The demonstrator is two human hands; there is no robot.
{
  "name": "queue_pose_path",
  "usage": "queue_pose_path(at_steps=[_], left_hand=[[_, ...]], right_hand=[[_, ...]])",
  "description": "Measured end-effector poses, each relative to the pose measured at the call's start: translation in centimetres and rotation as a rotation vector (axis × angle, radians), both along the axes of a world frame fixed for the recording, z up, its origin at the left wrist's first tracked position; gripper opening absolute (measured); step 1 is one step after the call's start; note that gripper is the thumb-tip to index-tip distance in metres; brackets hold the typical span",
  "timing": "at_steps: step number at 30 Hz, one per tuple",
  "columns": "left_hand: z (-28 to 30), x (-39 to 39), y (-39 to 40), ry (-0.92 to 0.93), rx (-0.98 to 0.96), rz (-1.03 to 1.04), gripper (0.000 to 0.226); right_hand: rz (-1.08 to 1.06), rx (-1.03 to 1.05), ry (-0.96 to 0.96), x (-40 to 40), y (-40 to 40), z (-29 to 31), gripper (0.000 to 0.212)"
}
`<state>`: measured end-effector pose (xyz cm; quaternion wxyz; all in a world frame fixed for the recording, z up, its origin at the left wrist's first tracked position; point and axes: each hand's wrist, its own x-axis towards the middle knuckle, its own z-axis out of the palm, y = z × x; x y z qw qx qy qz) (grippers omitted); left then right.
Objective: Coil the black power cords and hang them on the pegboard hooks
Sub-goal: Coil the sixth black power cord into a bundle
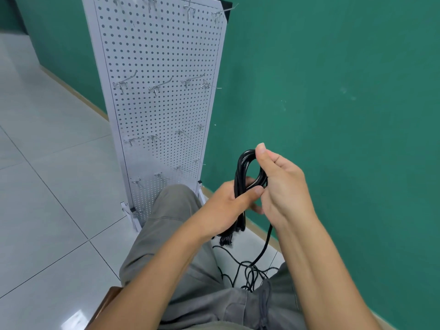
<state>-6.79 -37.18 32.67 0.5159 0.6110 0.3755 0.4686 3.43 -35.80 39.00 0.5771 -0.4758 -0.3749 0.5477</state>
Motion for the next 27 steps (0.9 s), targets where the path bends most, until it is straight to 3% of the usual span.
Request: queue_pose_path(at_steps=[3, 7, 13, 20, 24, 27], left_hand=[[-0.2, 0.2, -0.3, -0.026, -0.002, -0.01, 0.049], [-0.6, 0.7, -0.5, -0.041, -0.052, -0.066, 0.03], [-0.9, 0.8, -0.3, -0.086, -0.097, -0.06, 0.036], [-0.4, 0.7, -0.4, -0.315, -0.267, -0.076, 0.029], [-0.1, -0.1, -0.2, -0.438, -0.266, -0.039, 0.033], [0.5, -1.5, 0.2, -0.51, -0.219, 0.022, 0.03]], right_hand=[[-0.038, 0.022, -0.048, 0.5, 0.1, 0.2, 0.033], [-0.018, -0.008, -0.145, 1.3, 0.1, 0.4, 0.034], [0.049, 0.002, -0.238, 2.6, 1.2, -0.5, 0.026], [0.131, 0.096, -0.233, 2.1, 1.6, -1.4, 0.022], [0.303, 0.101, -0.062, 2.0, 1.1, -2.8, 0.055], [0.465, 0.042, -0.077, 1.8, 0.1, -4.8, 0.067]])
